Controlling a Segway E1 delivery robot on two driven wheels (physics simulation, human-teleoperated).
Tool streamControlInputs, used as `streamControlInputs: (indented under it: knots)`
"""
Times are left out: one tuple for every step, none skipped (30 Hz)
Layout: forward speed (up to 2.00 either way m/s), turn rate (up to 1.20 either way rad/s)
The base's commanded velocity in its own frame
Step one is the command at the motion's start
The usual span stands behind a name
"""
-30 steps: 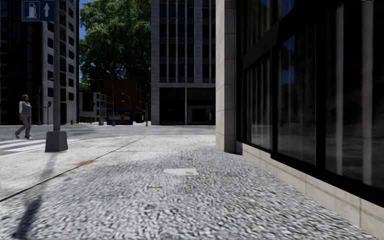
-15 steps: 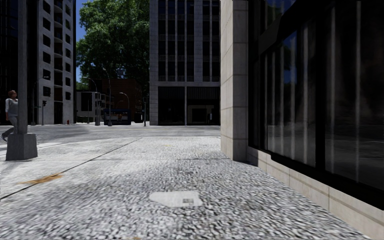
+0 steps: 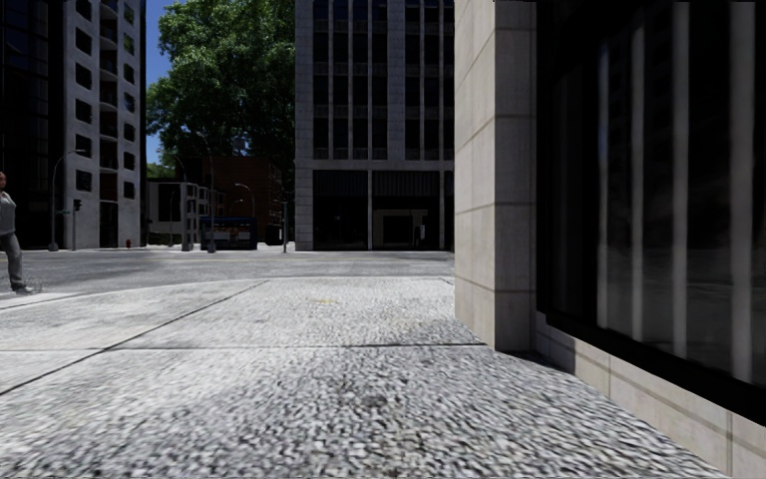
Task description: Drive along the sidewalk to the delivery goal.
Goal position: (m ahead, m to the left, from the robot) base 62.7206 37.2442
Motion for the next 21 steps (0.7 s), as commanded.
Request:
streamControlInputs:
  knots:
    - [2.0, 0.0]
    - [2.0, 0.0]
    - [2.0, 0.0]
    - [2.0, 0.0]
    - [2.0, 0.0]
    - [2.0, 0.0]
    - [2.0, 0.0]
    - [2.0, 0.0]
    - [2.0, 0.0]
    - [2.0, 0.0]
    - [2.0, 0.0]
    - [2.0, 0.0]
    - [2.0, 0.0]
    - [2.0, 0.0]
    - [2.0, 0.0]
    - [2.0, 0.0]
    - [2.0, 0.0]
    - [2.0, 0.0]
    - [2.0, 0.0]
    - [2.0, 0.0]
    - [2.0, 0.0]
